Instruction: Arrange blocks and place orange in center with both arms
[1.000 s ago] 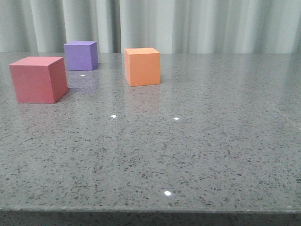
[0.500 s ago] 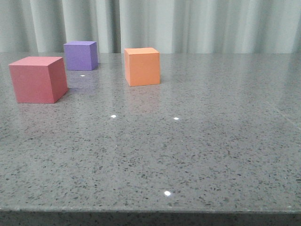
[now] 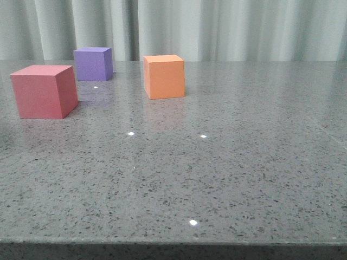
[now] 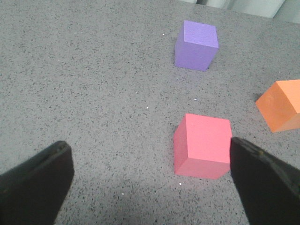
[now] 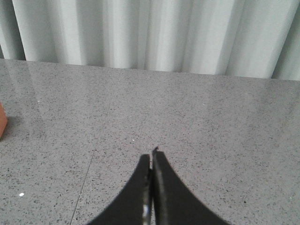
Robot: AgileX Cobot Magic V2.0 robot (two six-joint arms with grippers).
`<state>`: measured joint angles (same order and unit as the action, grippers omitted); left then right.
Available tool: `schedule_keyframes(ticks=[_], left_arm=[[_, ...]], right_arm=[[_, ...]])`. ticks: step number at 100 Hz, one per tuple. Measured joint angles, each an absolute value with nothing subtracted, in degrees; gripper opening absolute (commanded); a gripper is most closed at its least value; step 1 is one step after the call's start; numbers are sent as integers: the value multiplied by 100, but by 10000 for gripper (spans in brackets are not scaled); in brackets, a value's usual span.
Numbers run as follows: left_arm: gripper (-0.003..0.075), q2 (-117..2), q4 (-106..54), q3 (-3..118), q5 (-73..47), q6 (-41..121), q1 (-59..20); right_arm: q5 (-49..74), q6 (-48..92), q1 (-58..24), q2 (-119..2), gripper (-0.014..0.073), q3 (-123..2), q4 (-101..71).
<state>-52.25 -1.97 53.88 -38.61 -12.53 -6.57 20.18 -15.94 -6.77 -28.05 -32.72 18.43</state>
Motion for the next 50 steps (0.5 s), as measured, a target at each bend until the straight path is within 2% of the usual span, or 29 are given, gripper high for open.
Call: schedule_keyframes(ticks=[37,50], left_arm=[[671,-5764,-397,5411,-3771,-1253,-657],[671,-6030,-436,5622,-3744,-1253,-998]], right_arm=[[2018,-1594,-677,-2805,-68,-3272,1843],[2018,-1594,-677,-2805,-68,-3272,1843]])
